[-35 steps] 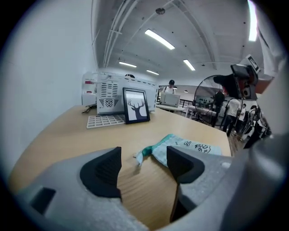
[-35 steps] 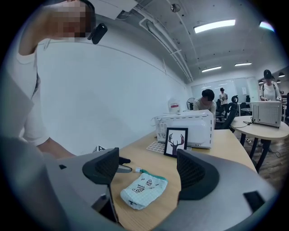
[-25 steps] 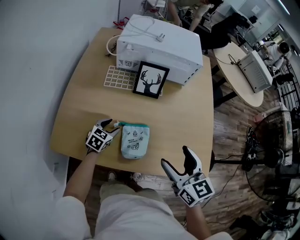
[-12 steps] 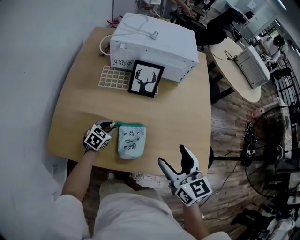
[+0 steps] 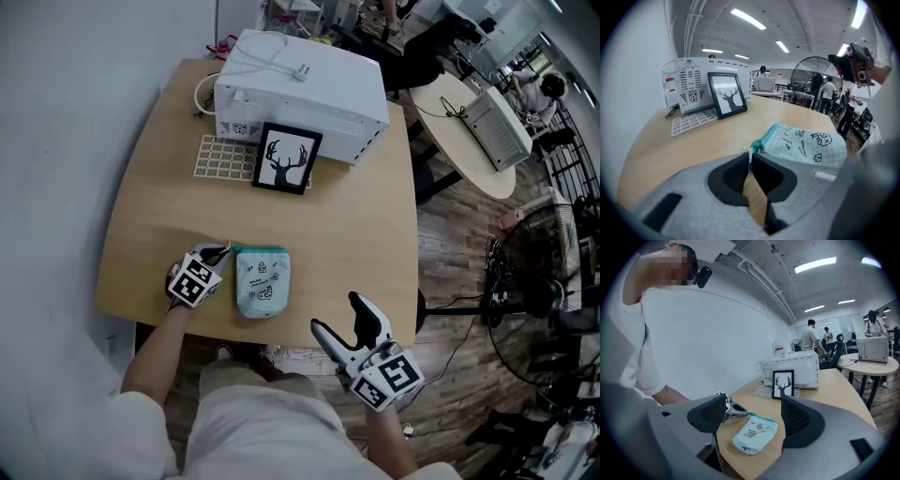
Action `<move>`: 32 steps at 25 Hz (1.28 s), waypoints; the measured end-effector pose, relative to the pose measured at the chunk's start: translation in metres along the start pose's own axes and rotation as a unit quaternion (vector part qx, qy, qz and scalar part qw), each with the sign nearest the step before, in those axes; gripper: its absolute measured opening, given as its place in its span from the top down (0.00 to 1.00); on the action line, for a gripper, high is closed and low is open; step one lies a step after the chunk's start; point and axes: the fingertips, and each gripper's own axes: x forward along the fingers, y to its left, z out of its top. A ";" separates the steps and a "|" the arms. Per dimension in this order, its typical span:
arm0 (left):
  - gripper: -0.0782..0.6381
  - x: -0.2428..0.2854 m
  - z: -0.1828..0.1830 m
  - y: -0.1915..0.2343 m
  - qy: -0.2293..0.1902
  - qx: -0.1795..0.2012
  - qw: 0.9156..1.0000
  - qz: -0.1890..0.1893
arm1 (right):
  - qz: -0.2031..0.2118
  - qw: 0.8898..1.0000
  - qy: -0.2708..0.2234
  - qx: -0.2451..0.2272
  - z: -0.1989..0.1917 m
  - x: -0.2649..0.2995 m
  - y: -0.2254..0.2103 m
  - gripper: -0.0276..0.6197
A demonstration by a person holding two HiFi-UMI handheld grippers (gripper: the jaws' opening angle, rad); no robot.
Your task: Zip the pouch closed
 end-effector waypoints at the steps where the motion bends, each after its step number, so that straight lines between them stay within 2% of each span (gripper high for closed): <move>1: 0.84 -0.004 0.004 -0.001 -0.008 0.018 1.000 0.003 | 0.013 1.000 0.003 0.005 -0.001 0.001 0.005 0.42; 6: 0.85 -0.035 0.032 -0.014 -0.037 0.124 0.992 0.012 | 0.049 0.998 0.004 0.028 -0.002 0.011 0.019 0.45; 10: 0.85 -0.061 0.057 -0.030 -0.074 0.189 0.979 0.007 | 0.062 0.997 -0.006 0.038 0.005 0.019 0.028 0.50; 12: 0.85 -0.076 0.071 -0.041 -0.095 0.225 0.970 -0.001 | 0.069 0.996 -0.010 0.049 0.007 0.023 0.031 0.52; 19: 0.85 -0.135 0.121 -0.077 -0.162 0.362 0.918 -0.013 | 0.133 0.983 -0.024 0.126 0.019 0.039 0.048 0.66; 22: 0.85 -0.159 0.135 -0.093 -0.175 0.418 0.891 -0.026 | 0.183 0.970 -0.018 0.162 0.029 0.046 0.055 0.70; 25: 0.85 -0.178 0.138 -0.112 -0.177 0.474 0.861 -0.050 | 0.243 0.952 0.008 0.187 0.038 0.055 0.061 0.74; 26: 0.85 -0.184 0.140 -0.118 -0.177 0.486 0.854 -0.055 | 0.265 0.946 0.026 0.184 0.039 0.058 0.065 0.75; 28: 0.85 -0.197 0.146 -0.128 -0.183 0.497 0.846 -0.065 | 0.310 0.935 0.072 0.154 0.036 0.065 0.074 0.78; 32: 0.85 -0.220 0.160 -0.146 -0.204 0.507 0.833 -0.088 | 0.381 0.910 0.156 0.056 0.027 0.077 0.094 0.79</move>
